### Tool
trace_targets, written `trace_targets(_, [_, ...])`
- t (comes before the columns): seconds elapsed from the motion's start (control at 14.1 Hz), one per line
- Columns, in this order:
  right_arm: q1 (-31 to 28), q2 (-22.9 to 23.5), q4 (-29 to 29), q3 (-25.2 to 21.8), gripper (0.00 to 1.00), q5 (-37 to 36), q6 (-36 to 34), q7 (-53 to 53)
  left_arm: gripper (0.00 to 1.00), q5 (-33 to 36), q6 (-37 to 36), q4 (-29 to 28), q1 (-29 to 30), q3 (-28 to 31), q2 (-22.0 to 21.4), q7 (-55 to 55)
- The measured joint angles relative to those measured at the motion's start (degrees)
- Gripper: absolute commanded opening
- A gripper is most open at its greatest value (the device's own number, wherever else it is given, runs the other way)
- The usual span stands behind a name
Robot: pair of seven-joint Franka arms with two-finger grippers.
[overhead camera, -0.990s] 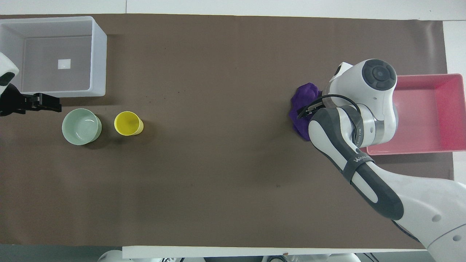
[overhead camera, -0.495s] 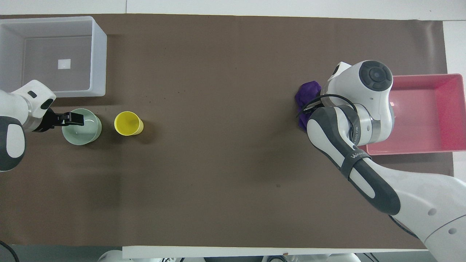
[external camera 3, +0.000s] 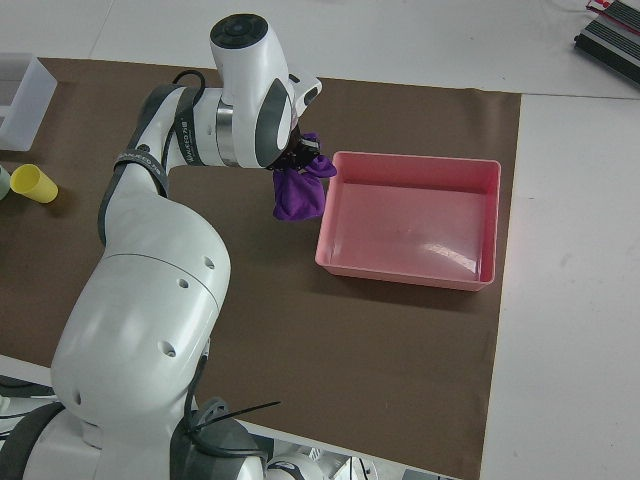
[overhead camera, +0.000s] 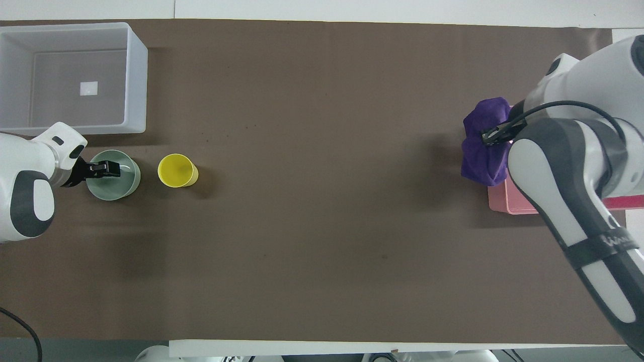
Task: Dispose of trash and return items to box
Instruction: 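Place the cloth in the tray while the left gripper lifts the bowl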
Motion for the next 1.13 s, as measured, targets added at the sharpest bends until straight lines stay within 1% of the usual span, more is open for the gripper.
trace_targets(0.14, [-5.12, -1.36, -0.25, -0.16, 0.0, -0.1, -1.77, -6.3, 0.05, 0.0, -2.57, 1.18, 0.0, -0.17, -0.4, 0.0])
trace_targets(0.21, [-8.17, -1.41, -0.74, -0.28, 0.0, -0.1, -1.65, -9.19, 0.03, 0.0, -6.64, 2.76, -0.01, -0.24, -0.9, 0.0])
trace_targets(0.28, [-10.46, -1.39, -1.61, -0.38, 0.0, -0.09, -1.0, -10.92, 0.0, 0.0, -11.95, 4.95, -0.08, -0.46, -1.84, 0.0])
trace_targets(0.35, [-12.06, -1.31, -2.93, -0.42, 0.0, -0.09, 0.35, -11.74, 0.0, -0.03, -18.56, 8.16, -0.45, -0.72, -3.27, -0.01])
trace_targets(0.49, [-13.26, -0.49, -5.79, -0.41, 0.02, -0.09, 4.06, -11.85, 0.0, -0.37, -29.36, 16.37, -1.63, -1.15, -5.77, -0.44])
trace_targets(0.57, [-13.33, 0.2, -7.16, -0.41, 0.07, -0.09, 6.43, -11.85, 0.0, -0.79, -32.37, 20.61, -2.0, -1.2, -6.03, -0.79])
trace_targets(0.64, [-13.27, 0.94, -8.41, -0.34, 0.17, -0.09, 8.62, -11.85, 0.0, -1.14, -33.29, 24.23, -2.09, -1.19, -5.57, -1.19])
trace_targets(0.71, [-13.14, 1.51, -9.26, -0.2, 0.25, -0.09, 10.09, -11.85, 0.0, -1.28, -33.25, 27.28, -2.03, -1.04, -4.41, -1.51])
trace_targets(0.78, [-12.9, 1.86, -9.63, -0.05, 0.46, -0.09, 10.56, -11.85, 0.0, -1.38, -32.9, 30.32, -1.93, -0.75, -2.22, -1.7])
trace_targets(0.85, [-12.44, 1.92, -9.66, 0.02, 0.67, -0.08, 10.56, -11.85, 0.0, -1.44, -31.88, 33.78, -1.8, -0.39, 1.05, -1.84])
trace_targets(0.92, [-11.97, 1.84, -9.63, 0.12, 0.76, -0.08, 10.55, -11.84, 0.0, -1.47, -30.12, 37.57, -1.49, -0.1, 5.15, -2.02])
trace_targets(0.99, [-11.62, 1.75, -9.6, 0.22, 0.8, -0.07, 10.55, -11.73, 0.0, -1.59, -27.62, 41.06, -0.88, 0.18, 9.58, -2.18])
trace_targets(1.06, [-11.34, 1.67, -9.43, 0.35, 0.83, -0.06, 10.44, -11.45, 0.0, -1.96, -24.36, 43.36, -0.11, 0.32, 13.45, -2.19])
trace_targets(1.13, [-10.67, 1.61, -8.87, 0.4, 0.83, -0.05, 9.82, -10.35, 0.0, -2.35, -20.45, 44.61, 0.56, 0.42, 16.8, -2.19])
